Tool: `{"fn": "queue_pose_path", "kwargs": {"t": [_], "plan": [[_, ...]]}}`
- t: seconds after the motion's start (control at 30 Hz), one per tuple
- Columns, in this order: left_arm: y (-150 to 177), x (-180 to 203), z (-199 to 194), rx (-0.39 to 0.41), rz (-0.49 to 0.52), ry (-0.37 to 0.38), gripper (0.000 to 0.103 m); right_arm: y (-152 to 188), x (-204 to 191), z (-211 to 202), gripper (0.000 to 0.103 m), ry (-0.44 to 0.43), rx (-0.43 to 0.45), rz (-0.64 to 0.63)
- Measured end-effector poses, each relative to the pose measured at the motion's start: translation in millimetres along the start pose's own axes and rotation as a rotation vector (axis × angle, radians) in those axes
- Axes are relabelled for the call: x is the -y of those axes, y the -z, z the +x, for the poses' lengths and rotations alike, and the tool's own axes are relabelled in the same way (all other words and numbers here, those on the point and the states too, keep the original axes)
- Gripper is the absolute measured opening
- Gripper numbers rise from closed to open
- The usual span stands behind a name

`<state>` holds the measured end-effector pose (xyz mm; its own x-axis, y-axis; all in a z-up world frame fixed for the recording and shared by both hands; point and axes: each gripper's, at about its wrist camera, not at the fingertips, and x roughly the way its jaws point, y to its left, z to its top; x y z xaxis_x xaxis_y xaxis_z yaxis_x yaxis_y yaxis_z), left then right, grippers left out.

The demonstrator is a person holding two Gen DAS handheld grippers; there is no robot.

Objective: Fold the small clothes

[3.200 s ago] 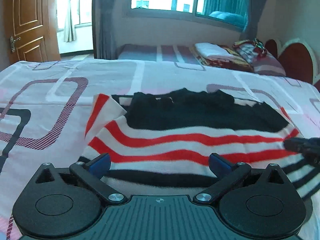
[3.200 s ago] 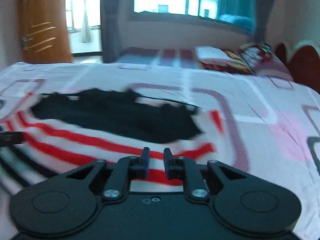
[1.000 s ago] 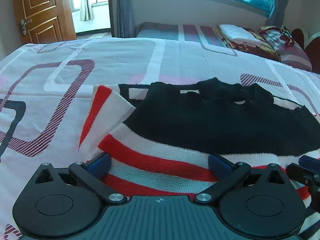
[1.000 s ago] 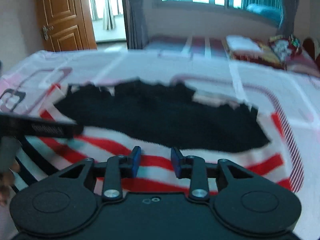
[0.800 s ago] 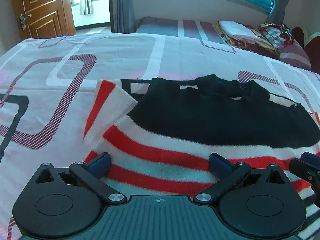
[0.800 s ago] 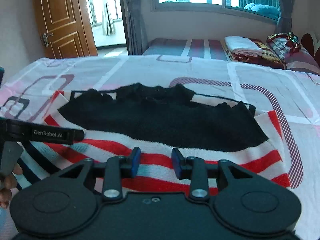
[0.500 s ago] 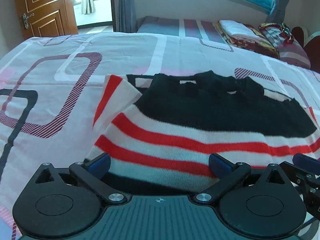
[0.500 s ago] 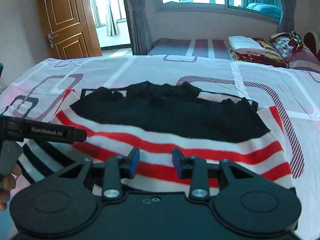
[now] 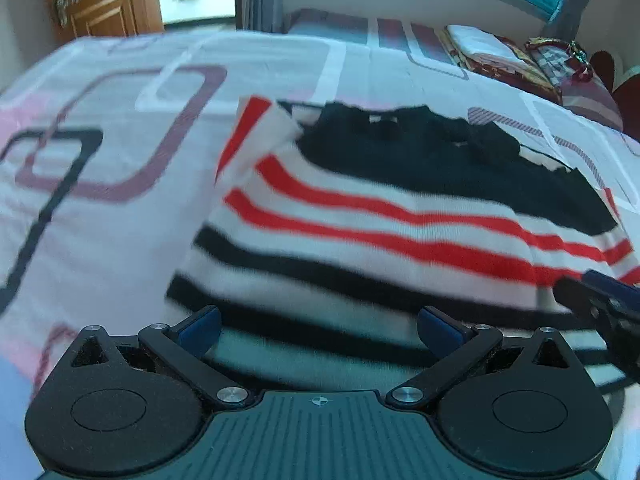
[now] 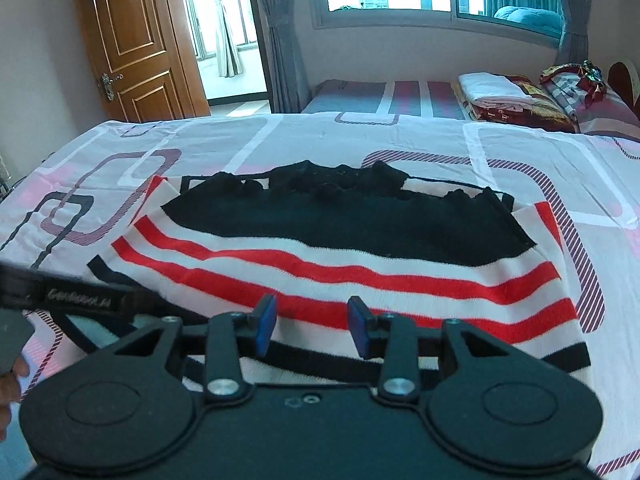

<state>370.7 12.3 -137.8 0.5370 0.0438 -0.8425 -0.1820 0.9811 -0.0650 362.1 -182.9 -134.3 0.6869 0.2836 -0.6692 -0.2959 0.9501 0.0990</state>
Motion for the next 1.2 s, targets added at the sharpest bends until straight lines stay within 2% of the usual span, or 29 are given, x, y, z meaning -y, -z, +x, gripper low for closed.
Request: {"fn": "queue_pose_path", "kwargs": {"t": [0.27, 0.4, 0.5, 0.67, 0.8, 0.9, 0.97, 1.1, 1.13, 1.17, 1.2], "plan": [[34, -17, -12, -0.028, -0.16, 0.1, 0.103, 9, -4, -1, 0.038, -0.013, -0.011, 0.005], [51, -25, -8, -0.038, -0.229, 0.096, 0.103, 15, -6, -2, 0.038, -0.022, -0.016, 0.002], [58, -32, -9, 0.005, -0.287, 0.108, 0.103, 18, -6, -4, 0.038, -0.028, -0.016, 0.002], [57, -38, -3, 0.061, -0.352, 0.17, 0.103, 23, -7, -5, 0.038, -0.037, -0.014, 0.0], [49, -51, 6, 0.089, -0.465, 0.314, 0.103, 27, -8, -5, 0.038, -0.044, -0.017, -0.008], [41, -54, 16, 0.096, -0.531, 0.362, 0.103, 28, -8, -3, 0.038, -0.042, -0.013, -0.014], [36, -55, 23, 0.109, -0.573, 0.374, 0.103, 28, -8, -2, 0.038, -0.04, -0.003, -0.013], [27, -52, 32, 0.139, -0.583, 0.376, 0.102, 24, -11, 3, 0.038, -0.024, 0.007, -0.028], [26, -52, 33, 0.146, -0.581, 0.375, 0.092, 22, -11, 5, 0.038, -0.024, 0.008, -0.023], [23, -53, 36, 0.15, -0.575, 0.365, 0.073, 20, -12, 7, 0.038, -0.021, 0.014, -0.016], [22, -56, 38, 0.146, -0.577, 0.361, 0.065, 19, -12, 9, 0.038, -0.014, 0.021, -0.012]]}}
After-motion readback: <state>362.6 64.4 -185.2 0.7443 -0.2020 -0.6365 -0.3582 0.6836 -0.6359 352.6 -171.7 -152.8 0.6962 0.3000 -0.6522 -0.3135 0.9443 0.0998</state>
